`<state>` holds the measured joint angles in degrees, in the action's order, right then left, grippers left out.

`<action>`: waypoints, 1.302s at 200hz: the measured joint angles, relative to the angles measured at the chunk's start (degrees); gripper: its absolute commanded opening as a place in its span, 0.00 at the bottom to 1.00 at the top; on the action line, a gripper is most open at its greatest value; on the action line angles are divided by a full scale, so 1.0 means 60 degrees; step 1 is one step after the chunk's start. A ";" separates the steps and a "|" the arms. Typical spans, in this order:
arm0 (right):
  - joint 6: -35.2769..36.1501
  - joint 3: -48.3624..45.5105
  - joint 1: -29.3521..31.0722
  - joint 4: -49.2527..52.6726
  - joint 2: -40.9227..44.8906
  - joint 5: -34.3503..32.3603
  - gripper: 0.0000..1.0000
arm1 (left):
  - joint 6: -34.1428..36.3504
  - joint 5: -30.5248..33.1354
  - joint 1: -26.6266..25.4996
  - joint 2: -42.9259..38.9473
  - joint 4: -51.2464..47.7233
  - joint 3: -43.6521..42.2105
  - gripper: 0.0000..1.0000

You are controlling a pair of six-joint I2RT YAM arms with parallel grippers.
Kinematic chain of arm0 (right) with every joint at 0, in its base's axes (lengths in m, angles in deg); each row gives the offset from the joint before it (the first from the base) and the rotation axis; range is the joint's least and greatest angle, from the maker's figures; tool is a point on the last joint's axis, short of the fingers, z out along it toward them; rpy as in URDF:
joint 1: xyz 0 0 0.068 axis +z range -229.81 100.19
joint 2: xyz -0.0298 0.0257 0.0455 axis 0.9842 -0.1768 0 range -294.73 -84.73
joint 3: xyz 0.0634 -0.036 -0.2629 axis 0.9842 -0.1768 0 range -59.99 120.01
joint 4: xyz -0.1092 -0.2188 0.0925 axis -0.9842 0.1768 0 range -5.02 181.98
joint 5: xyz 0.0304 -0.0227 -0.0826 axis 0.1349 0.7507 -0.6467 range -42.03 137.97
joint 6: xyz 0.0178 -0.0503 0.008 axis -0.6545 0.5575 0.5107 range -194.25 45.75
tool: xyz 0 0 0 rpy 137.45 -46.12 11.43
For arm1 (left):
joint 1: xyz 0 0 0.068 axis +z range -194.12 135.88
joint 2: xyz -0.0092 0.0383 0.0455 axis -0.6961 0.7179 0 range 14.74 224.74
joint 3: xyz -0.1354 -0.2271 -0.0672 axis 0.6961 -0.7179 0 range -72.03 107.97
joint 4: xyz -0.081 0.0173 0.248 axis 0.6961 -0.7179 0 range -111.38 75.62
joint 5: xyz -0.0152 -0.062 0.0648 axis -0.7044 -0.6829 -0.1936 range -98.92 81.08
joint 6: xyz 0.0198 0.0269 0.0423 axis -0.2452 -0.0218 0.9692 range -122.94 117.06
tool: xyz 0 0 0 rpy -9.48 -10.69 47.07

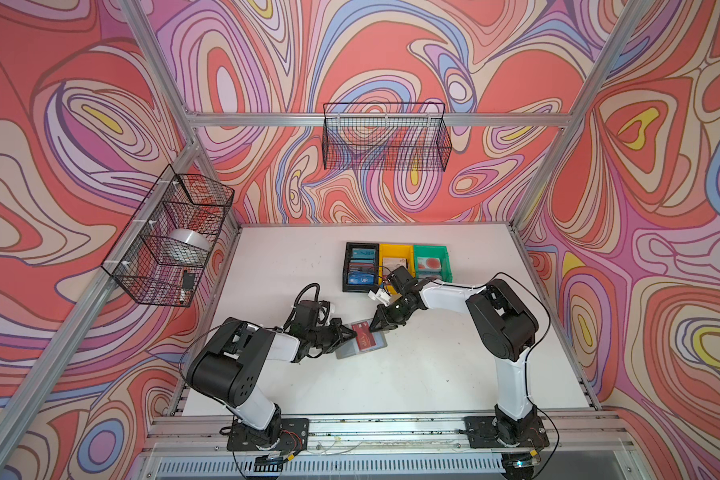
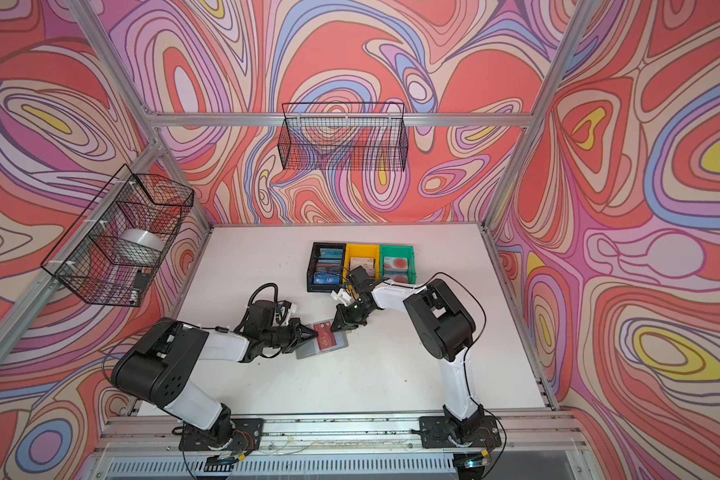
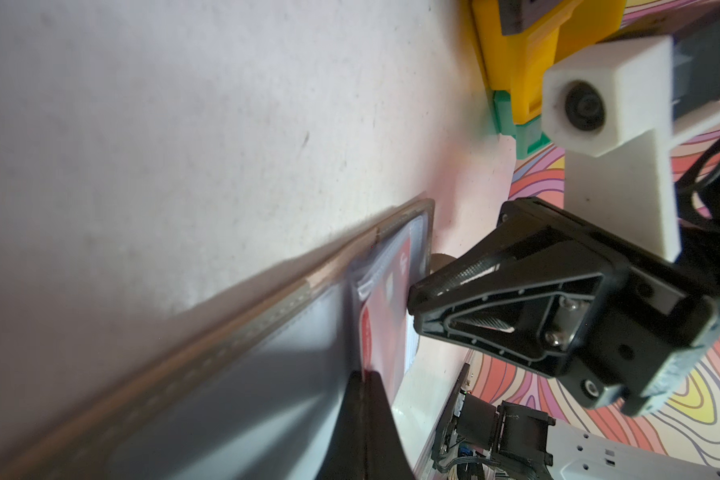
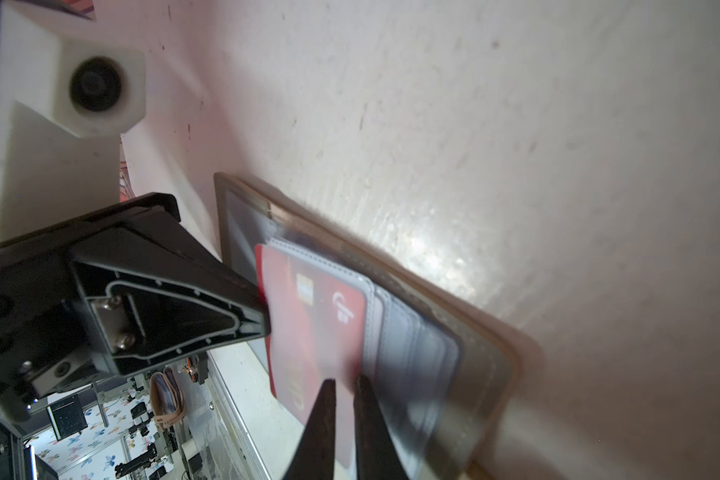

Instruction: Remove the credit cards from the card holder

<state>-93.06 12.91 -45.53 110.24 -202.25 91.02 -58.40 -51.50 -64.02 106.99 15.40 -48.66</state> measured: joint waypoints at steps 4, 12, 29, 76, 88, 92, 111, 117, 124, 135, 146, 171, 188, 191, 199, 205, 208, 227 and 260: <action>0.0000 0.0011 0.0011 0.0000 0.0000 0.0011 0.13 | 0.0018 -0.0011 0.0000 0.0000 -0.0007 0.0000 0.00; -0.0015 0.0044 0.0040 0.0000 0.0000 0.0044 0.14 | 0.0058 -0.0029 0.0004 0.0000 -0.0036 0.0007 0.00; -0.0062 0.0120 0.0113 -0.0015 -0.0004 0.0087 0.13 | 0.0135 -0.0102 0.0000 0.0000 -0.0117 0.0047 0.00; -0.0106 0.0193 0.0175 -0.0073 -0.0025 0.0153 0.14 | 0.0576 -0.0233 0.0073 -0.0197 -0.1005 0.0240 0.00; -0.0109 0.0193 0.0175 -0.0069 -0.0062 0.0153 0.14 | 0.0820 -0.0222 0.0138 -0.0386 -0.1563 0.0357 0.00; -0.0109 0.0193 0.0175 -0.0069 -0.0069 0.0153 0.14 | 0.0925 -0.0211 0.0157 -0.0463 -0.1785 0.0404 0.00; -0.0160 0.0193 0.0175 -0.0073 -0.0135 0.0157 0.14 | 0.1322 -0.0069 0.0229 -0.0816 -0.2823 0.0652 0.00; -0.0168 0.0193 0.0175 -0.0073 -0.0153 0.0157 0.14 | 0.1428 -0.0011 0.0251 -0.0918 -0.3089 0.0714 0.00; -0.0178 0.0193 0.0175 -0.0076 -0.0175 0.0157 0.14 | 0.1526 0.0055 0.0255 -0.1049 -0.3370 0.0765 0.00; -0.0211 0.0193 0.0175 -0.0076 -0.0229 0.0160 0.14 | 0.1643 0.0127 0.0262 -0.1209 -0.3676 0.0794 0.00; -0.0240 0.0193 0.0175 -0.0087 -0.0259 0.0219 0.14 | 0.1716 0.0193 0.0273 -0.1304 -0.3901 0.0794 0.00; -0.0280 0.0193 0.0175 -0.0113 -0.0259 0.0229 0.14 | 0.1734 0.0240 0.0273 -0.1297 -0.4051 0.0794 0.00; -0.0280 0.0193 0.0175 -0.0117 -0.0259 0.0233 0.14 | 0.1708 0.0240 0.0273 -0.1224 -0.4029 0.0794 0.00; -0.0280 0.0193 0.0175 -0.0117 -0.0262 0.0233 0.14 | 0.1708 0.0240 0.0273 -0.1202 -0.4025 0.0794 0.00; -0.0284 0.0193 0.0175 -0.0117 -0.0262 0.0233 0.14 | 0.1694 0.0222 0.0284 -0.1089 -0.3989 0.0794 0.00; -0.0284 0.0193 0.0175 -0.0117 -0.0262 0.0229 0.14 | 0.1676 0.0189 0.0310 -0.1016 -0.3952 0.0794 0.00; -0.0288 0.0193 0.0175 -0.0117 -0.0262 0.0229 0.14 | 0.1657 0.0164 0.0313 -0.0984 -0.3927 0.0794 0.00; -0.0324 0.0186 0.0175 -0.0168 -0.0259 0.0229 0.14 | 0.1541 0.0051 0.0331 -0.0900 -0.3723 0.0739 0.00; -0.0466 0.0178 0.0175 -0.0284 -0.0262 0.0229 0.14 | 0.1370 0.0015 0.0331 -0.0954 -0.3424 0.0521 0.00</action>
<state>-95.86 13.98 -44.48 108.53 -203.82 92.39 -50.18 -51.42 -62.03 101.26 -5.15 -45.53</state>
